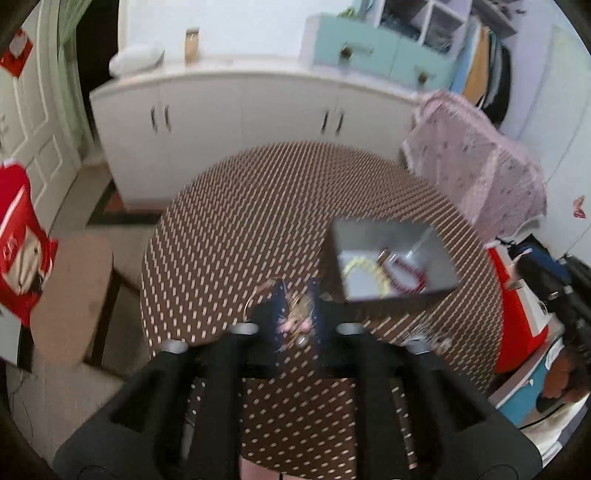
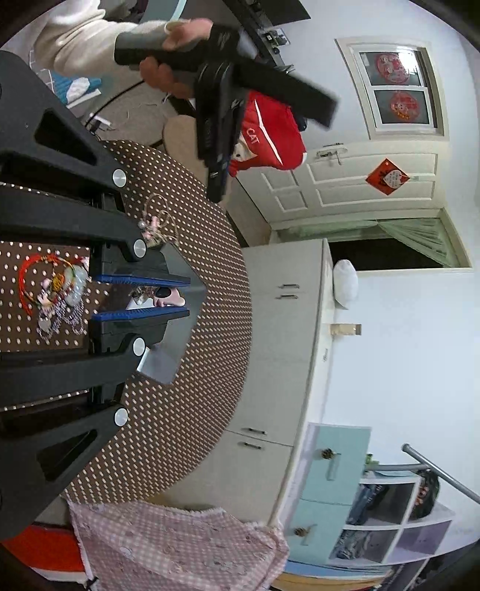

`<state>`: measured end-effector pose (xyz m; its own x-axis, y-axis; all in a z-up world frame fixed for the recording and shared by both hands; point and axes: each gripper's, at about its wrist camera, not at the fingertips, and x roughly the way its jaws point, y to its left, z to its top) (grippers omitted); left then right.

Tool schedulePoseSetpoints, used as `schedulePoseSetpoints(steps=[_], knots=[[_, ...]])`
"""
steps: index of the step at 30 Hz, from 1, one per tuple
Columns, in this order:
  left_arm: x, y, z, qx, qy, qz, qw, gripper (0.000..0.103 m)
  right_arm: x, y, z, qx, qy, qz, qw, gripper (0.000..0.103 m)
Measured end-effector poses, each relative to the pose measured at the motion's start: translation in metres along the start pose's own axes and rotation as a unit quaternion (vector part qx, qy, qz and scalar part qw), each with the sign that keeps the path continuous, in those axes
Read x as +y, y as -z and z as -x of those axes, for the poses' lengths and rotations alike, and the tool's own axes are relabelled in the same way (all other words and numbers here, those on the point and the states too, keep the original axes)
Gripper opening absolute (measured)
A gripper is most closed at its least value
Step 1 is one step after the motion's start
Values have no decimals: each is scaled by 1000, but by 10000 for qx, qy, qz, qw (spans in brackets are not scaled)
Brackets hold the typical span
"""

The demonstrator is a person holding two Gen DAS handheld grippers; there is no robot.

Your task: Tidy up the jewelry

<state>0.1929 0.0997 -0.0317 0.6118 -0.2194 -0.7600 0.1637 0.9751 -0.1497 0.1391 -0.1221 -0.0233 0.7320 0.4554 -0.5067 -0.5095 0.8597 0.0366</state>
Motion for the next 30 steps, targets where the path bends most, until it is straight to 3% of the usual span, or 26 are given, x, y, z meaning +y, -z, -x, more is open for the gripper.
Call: schedulePoseSetpoints(steps=[1, 2, 3, 5, 7, 17, 23, 24, 25, 27, 28, 30], knots=[[6, 5, -3, -20, 228, 91, 9997, 93, 0, 2, -2, 33, -16, -31, 10000, 10], [13, 9, -1, -253, 541, 220, 9980, 97, 0, 4, -4, 59, -36, -57, 10000, 10], [16, 12, 1, -403, 628, 300, 9968, 97, 0, 5, -6, 80, -53, -80, 9999, 10], [18, 17, 0, -475, 276, 243, 9982, 97, 0, 9, -10, 143, -86, -142, 9998, 10], [15, 19, -10, -328, 39, 15, 9995, 97, 0, 11, -12, 162, -102, -169, 9997, 10], [15, 21, -75, 458, -173, -129, 9987, 97, -6, 17, -26, 315, -83, -295, 9990, 10], [15, 21, -104, 521, -385, -222, 9977, 95, -10, 19, -37, 416, -61, -337, 9985, 10], [12, 22, -105, 467, -493, -328, 9972, 93, -11, 19, -38, 426, -56, -338, 9985, 10], [8, 22, -106, 412, -573, -482, 9963, 84, -12, 19, -39, 435, -53, -340, 9985, 10], [3, 21, -101, 347, -438, -634, 9964, 45, -13, 19, -42, 459, -31, -361, 9983, 10], [3, 19, -98, 375, -524, -598, 9961, 12, -14, 20, -42, 464, -30, -369, 9982, 10], [8, 14, -97, 476, -400, -393, 9973, 12, -15, 20, -44, 485, -52, -404, 9980, 10]])
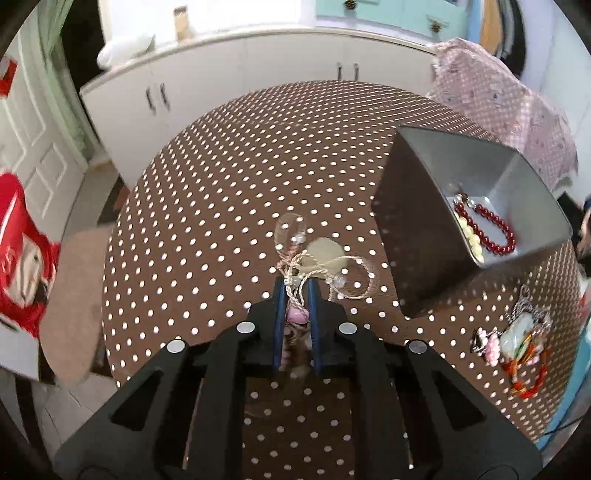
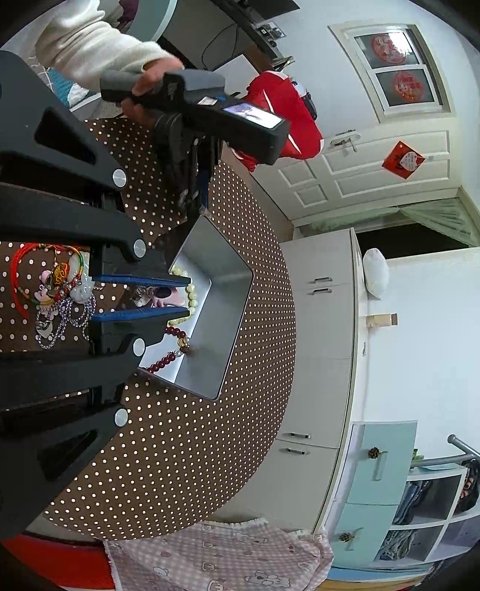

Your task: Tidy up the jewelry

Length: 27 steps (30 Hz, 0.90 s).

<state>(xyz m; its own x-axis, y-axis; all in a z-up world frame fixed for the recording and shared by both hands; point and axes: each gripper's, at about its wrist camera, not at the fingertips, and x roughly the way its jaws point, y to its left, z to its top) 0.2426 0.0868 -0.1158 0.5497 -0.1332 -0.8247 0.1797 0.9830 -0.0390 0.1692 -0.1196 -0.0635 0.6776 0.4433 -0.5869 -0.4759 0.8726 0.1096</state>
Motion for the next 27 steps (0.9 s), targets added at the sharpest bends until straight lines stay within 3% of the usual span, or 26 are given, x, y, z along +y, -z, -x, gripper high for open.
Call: schedulePoseSetpoints(steps=[5, 13, 27], knots=[[11, -4, 21, -201, 325, 209, 9991, 12, -1, 2, 2, -14, -36, 9, 10000, 10], [20, -13, 72, -631, 410, 442, 9962, 12, -1, -3, 18, -201, 33, -5, 9998, 10], [-11, -42, 133, -1349, 530, 202, 9892, 12, 5, -23, 54, -663, 155, 157, 9976, 10]])
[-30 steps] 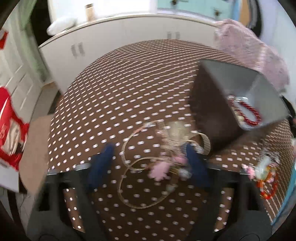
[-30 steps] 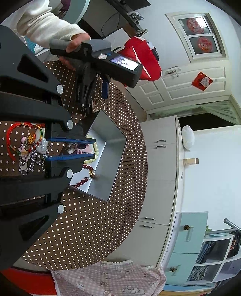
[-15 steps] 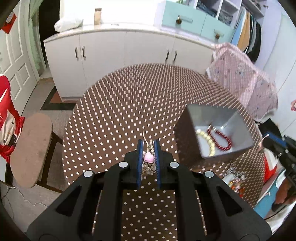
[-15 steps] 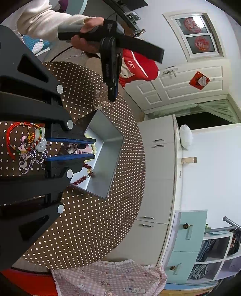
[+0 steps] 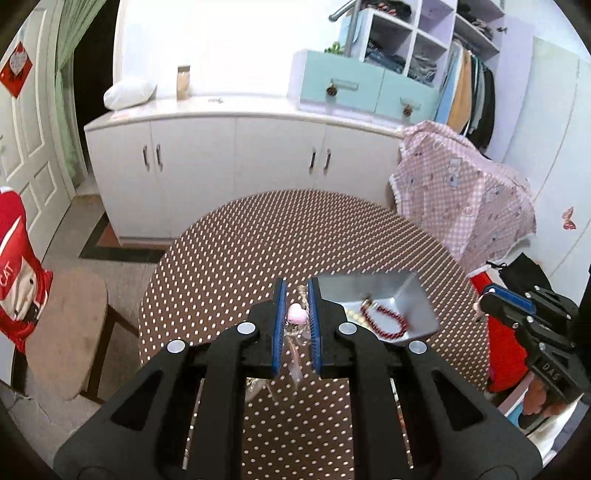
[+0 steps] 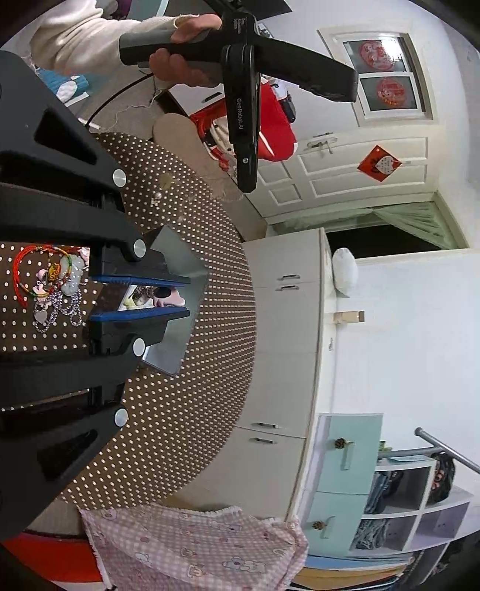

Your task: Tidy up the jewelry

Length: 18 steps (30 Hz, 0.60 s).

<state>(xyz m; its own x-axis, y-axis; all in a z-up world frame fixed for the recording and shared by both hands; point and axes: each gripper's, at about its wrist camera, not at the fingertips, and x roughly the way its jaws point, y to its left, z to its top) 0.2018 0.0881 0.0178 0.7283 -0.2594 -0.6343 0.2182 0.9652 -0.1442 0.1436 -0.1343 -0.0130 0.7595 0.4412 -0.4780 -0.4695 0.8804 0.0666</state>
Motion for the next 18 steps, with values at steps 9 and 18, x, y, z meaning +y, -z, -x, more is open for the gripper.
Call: schedulePoseSetpoints(steps=[9, 18], knots=[[-29, -26, 25, -419, 110, -244, 9988, 12, -4, -19, 10, -221, 16, 75, 9997, 10], [-56, -46, 28, -524, 345, -440, 9971, 12, -10, -39, 14, -383, 71, 113, 9992, 10]])
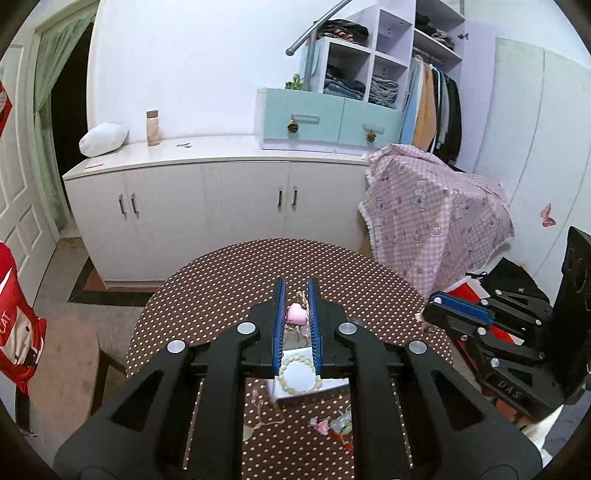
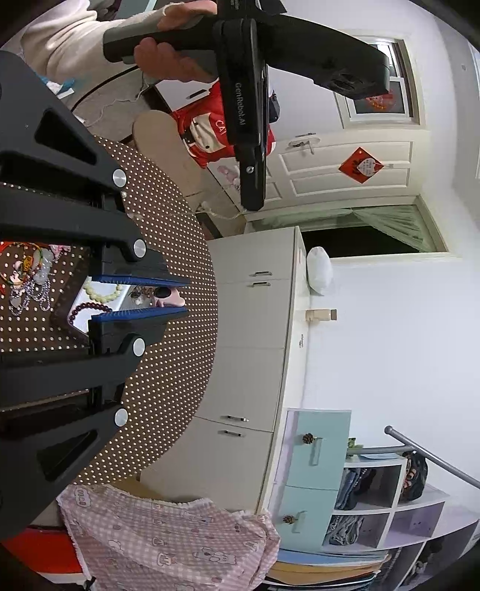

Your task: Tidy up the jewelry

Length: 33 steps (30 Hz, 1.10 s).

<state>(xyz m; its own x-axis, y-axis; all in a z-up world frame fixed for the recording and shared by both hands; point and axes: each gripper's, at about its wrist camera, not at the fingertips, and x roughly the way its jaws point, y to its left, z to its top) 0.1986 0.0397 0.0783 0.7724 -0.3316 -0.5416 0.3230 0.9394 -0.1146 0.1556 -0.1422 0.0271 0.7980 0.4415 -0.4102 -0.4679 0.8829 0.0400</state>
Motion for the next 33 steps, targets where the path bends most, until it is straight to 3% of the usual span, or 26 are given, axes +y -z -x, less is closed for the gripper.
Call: schedulePoseSetpoints(steps=[4, 12, 24, 33], knots=[[-8, -24, 13, -191, 57, -64, 9998, 12, -2, -9, 4, -99, -3, 20, 9999, 10], [-23, -83, 44, -592, -191, -173, 9979, 12, -5, -32, 14, -262, -6, 119, 9996, 10], [-37, -127, 54, -666, -371, -295, 9967, 12, -2, -88, 34, -505, -70, 275, 9983, 10], [-38, -144, 54, -680, -405, -353, 9962, 12, -3, -94, 36, -510, 48, 275, 9983, 10]])
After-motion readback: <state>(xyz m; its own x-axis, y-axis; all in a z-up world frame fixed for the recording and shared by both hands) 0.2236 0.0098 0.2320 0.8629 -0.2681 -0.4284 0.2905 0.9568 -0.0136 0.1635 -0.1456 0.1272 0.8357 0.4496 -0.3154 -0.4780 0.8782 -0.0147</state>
